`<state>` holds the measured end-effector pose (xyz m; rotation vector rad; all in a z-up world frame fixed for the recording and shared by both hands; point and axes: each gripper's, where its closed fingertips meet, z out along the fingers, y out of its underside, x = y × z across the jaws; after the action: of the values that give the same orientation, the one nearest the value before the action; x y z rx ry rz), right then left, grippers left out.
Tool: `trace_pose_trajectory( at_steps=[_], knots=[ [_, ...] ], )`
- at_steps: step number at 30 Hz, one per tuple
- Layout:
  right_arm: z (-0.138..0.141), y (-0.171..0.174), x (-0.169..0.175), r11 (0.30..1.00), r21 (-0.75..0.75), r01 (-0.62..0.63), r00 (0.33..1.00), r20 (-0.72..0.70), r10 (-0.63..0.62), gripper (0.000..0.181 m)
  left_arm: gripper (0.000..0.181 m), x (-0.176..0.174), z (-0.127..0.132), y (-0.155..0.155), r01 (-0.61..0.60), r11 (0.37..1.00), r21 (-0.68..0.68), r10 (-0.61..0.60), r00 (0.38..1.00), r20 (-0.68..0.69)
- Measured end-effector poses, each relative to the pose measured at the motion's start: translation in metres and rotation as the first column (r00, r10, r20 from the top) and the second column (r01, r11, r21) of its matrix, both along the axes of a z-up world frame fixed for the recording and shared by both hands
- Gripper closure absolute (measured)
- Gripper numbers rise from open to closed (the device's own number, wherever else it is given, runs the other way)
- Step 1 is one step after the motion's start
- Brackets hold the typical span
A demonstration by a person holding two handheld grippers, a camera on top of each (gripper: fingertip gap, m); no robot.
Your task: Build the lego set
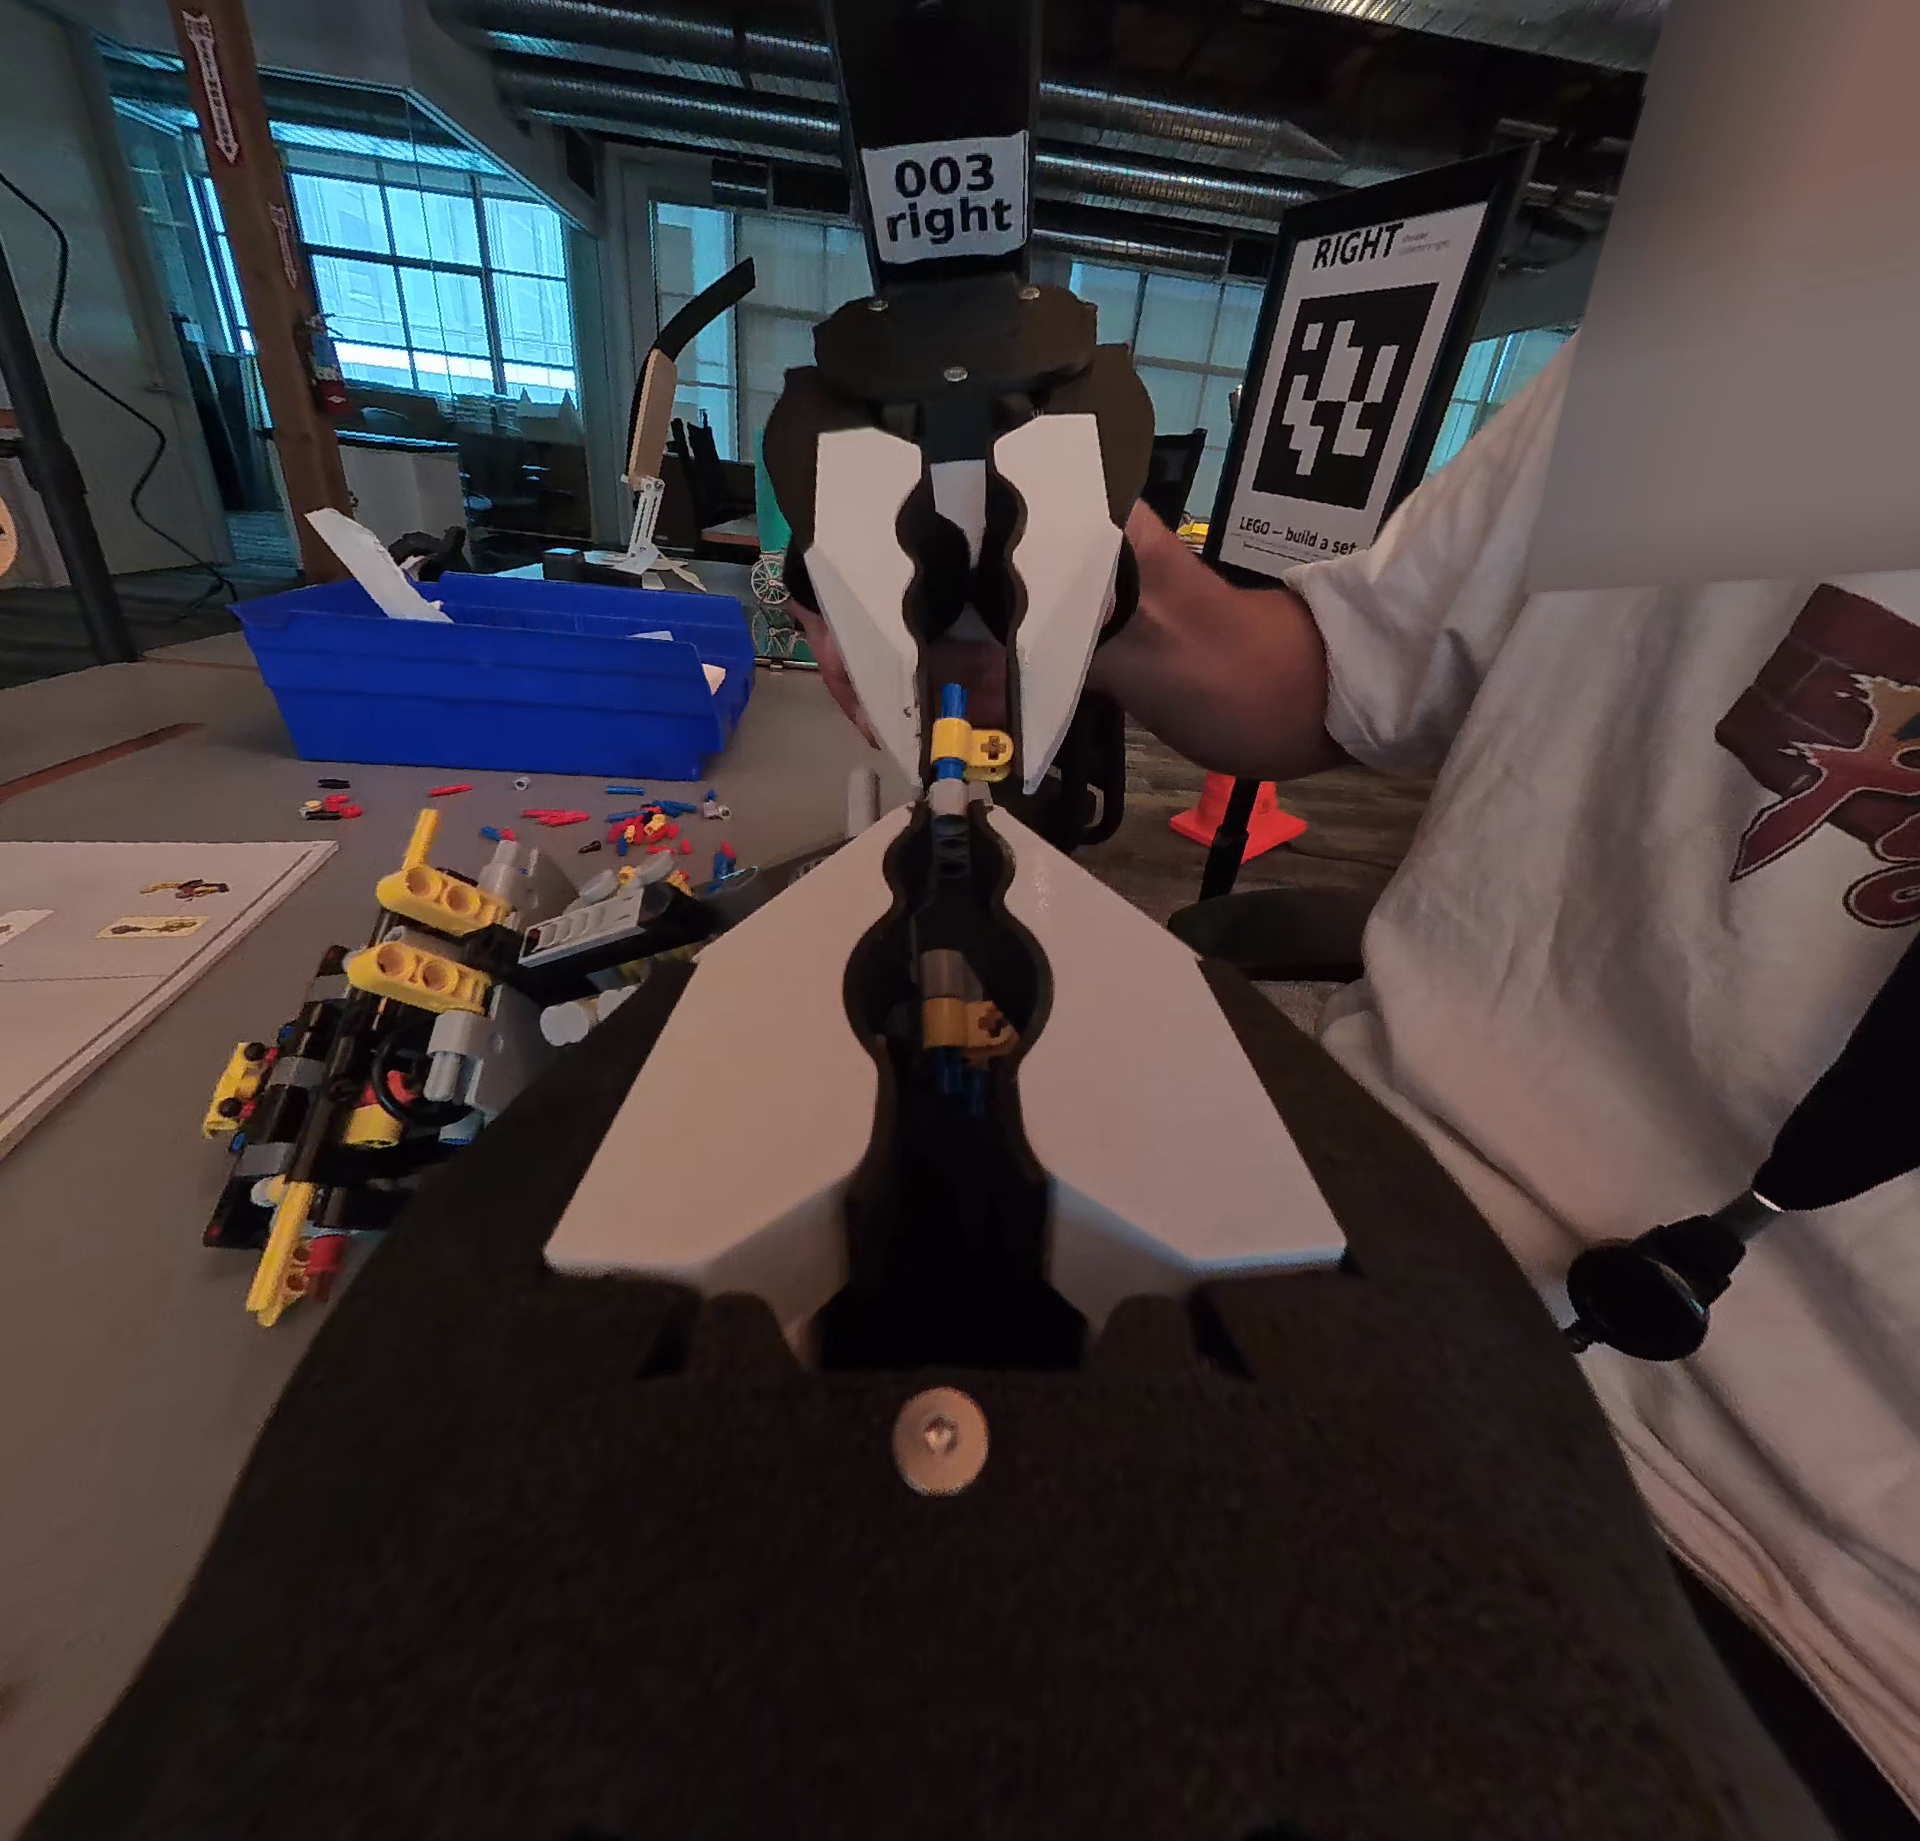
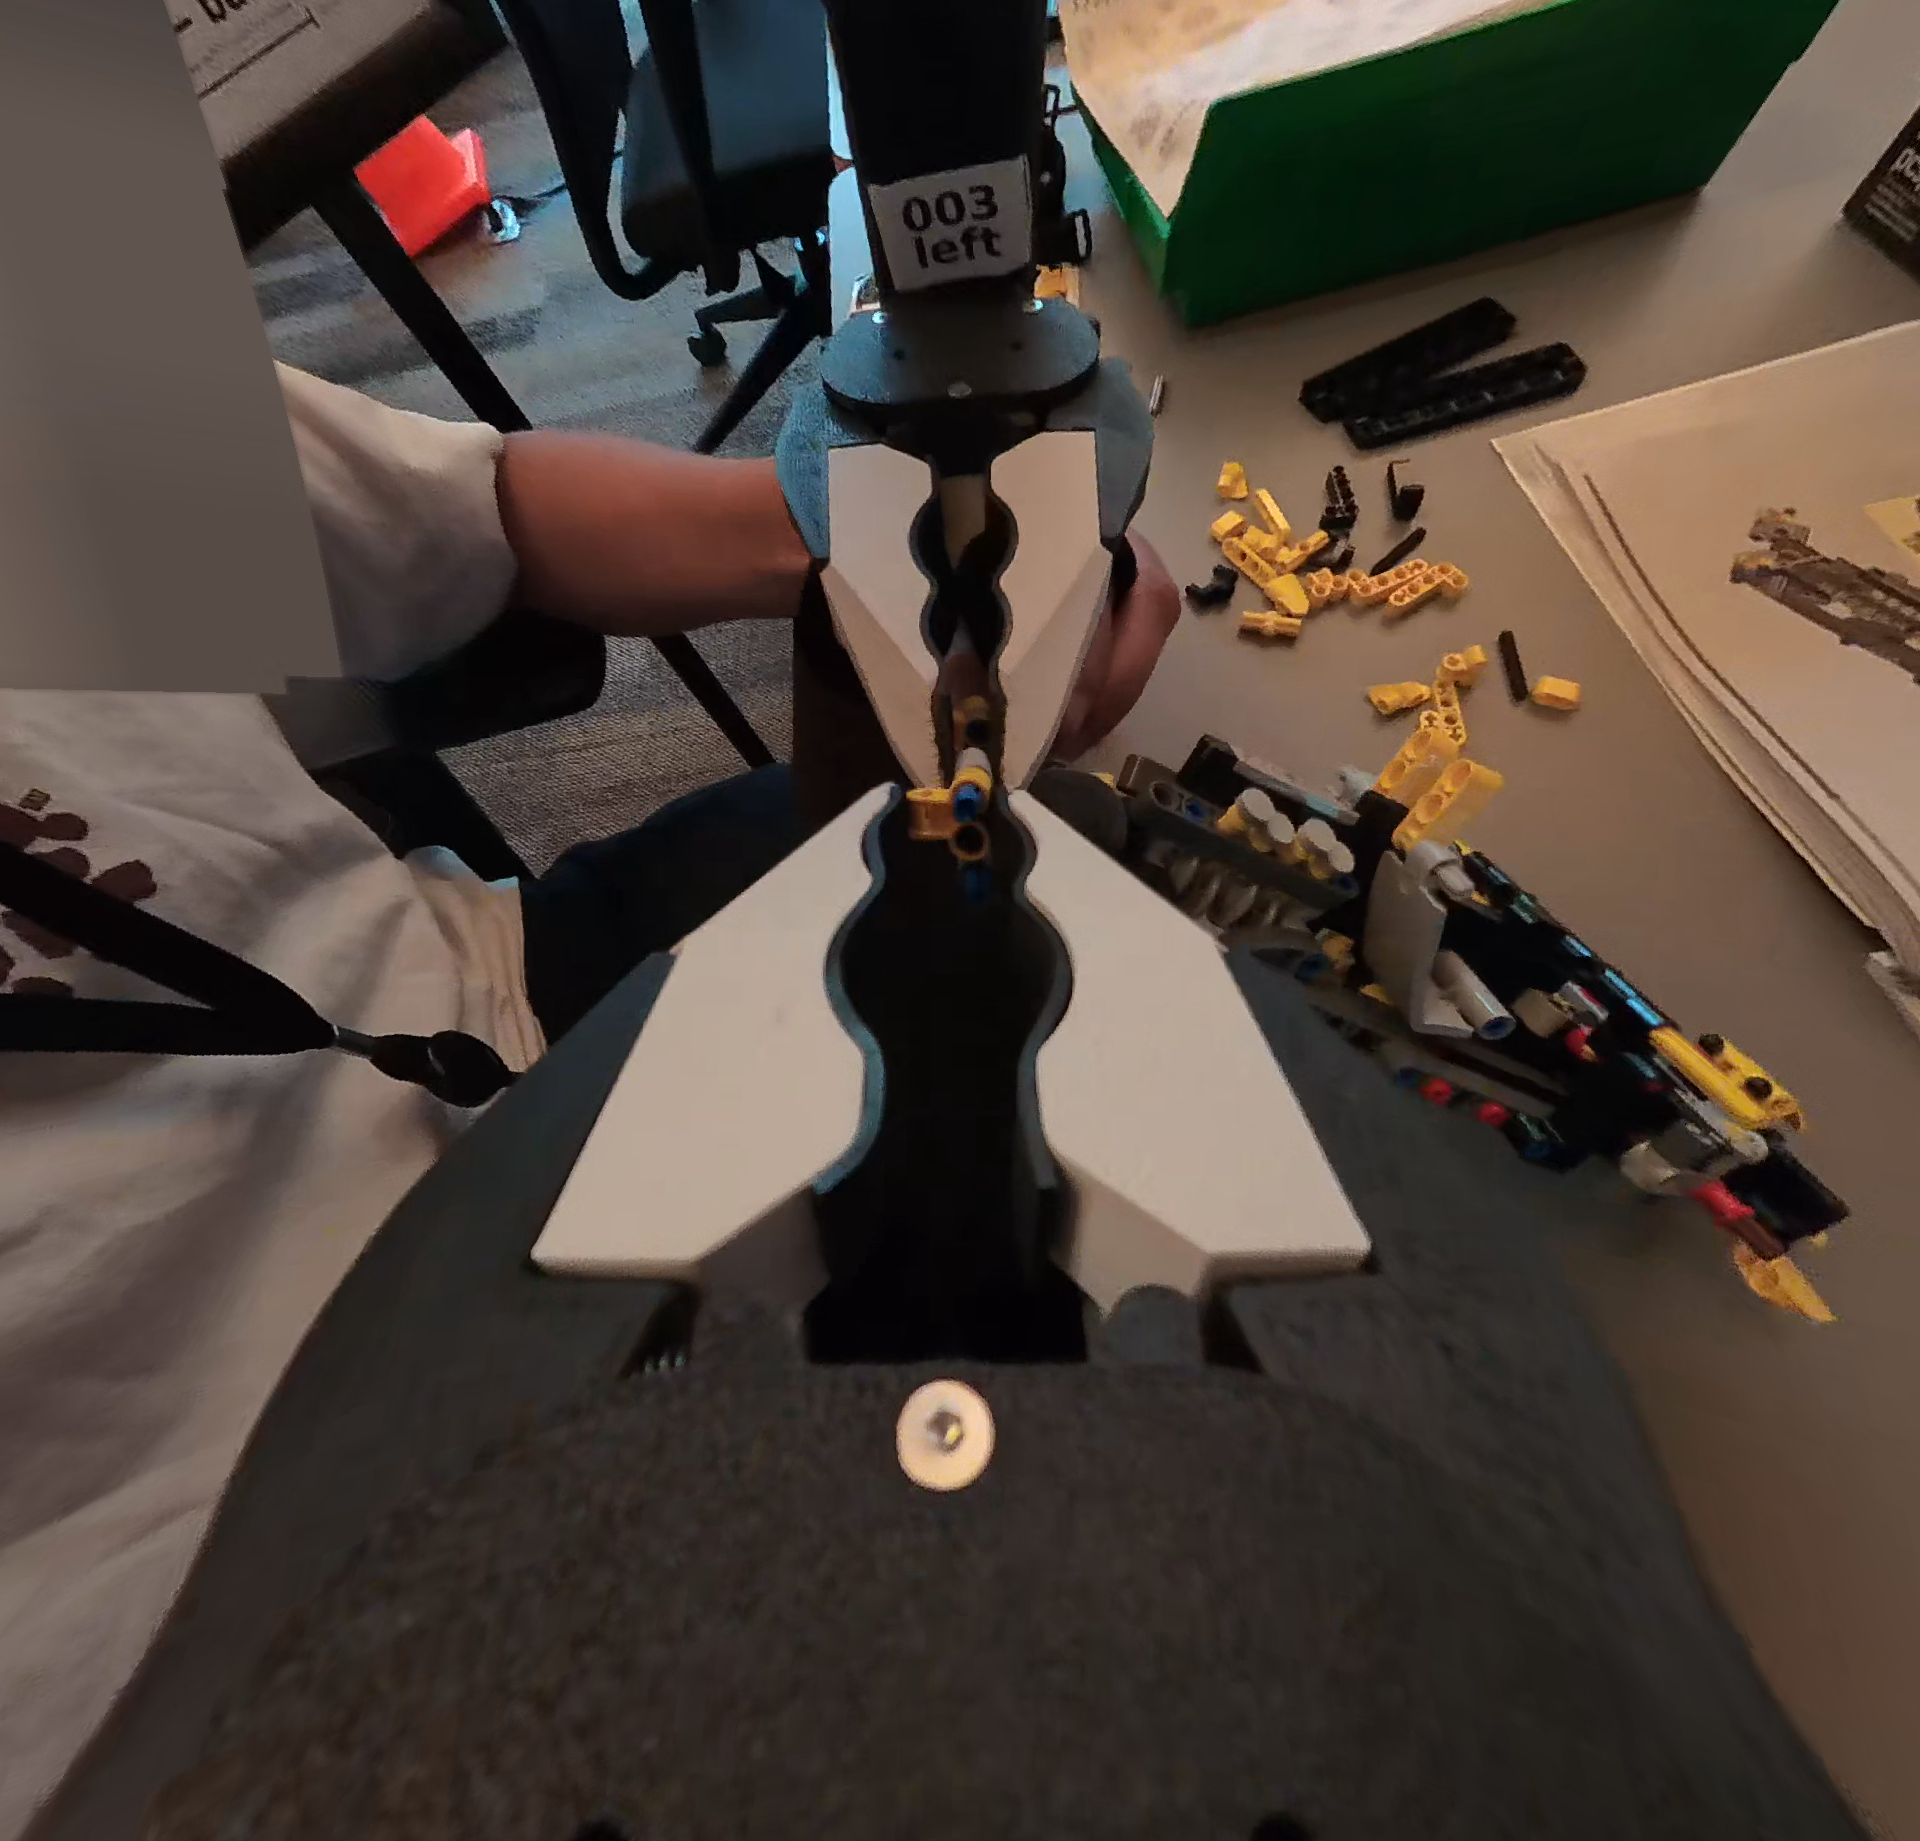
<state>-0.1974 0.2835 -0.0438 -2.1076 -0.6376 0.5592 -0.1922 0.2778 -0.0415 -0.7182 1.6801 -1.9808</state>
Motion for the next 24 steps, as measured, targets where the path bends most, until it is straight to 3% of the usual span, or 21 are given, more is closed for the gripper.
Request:
trace_pose_trajectory(
  at_steps=[9,16,21,24],
  knots=[
    [-0.0021,-0.0021,0.0035,0.998,0.022,0.066,0.995,0.073,-0.068,0.166,0.174,0.0007,0.0008,0.0,-0.009,1.0,0.001,0.009,1.0,0.007],
    [0.0015,0.0009,-0.0009,0.996,-0.043,0.079,0.95,-0.301,-0.089,0.167,0.174,-0.0007,0.0063,0.0024,0.002,0.999,-0.051,-0.002,1.0,0.013],
    [0.0038,0.0025,0.001,0.996,-0.002,0.092,0.954,-0.286,-0.089,0.167,0.174,0.0009,0.0078,0.0034,-0.004,0.998,-0.06,0.005,1.0,0.013],
    [0.0045,0.0028,0.0047,0.993,0.055,0.102,0.98,-0.175,-0.091,0.165,0.173,0.0029,0.0084,0.0041,-0.021,0.998,-0.061,0.022,1.0,0.016]
  ],
)
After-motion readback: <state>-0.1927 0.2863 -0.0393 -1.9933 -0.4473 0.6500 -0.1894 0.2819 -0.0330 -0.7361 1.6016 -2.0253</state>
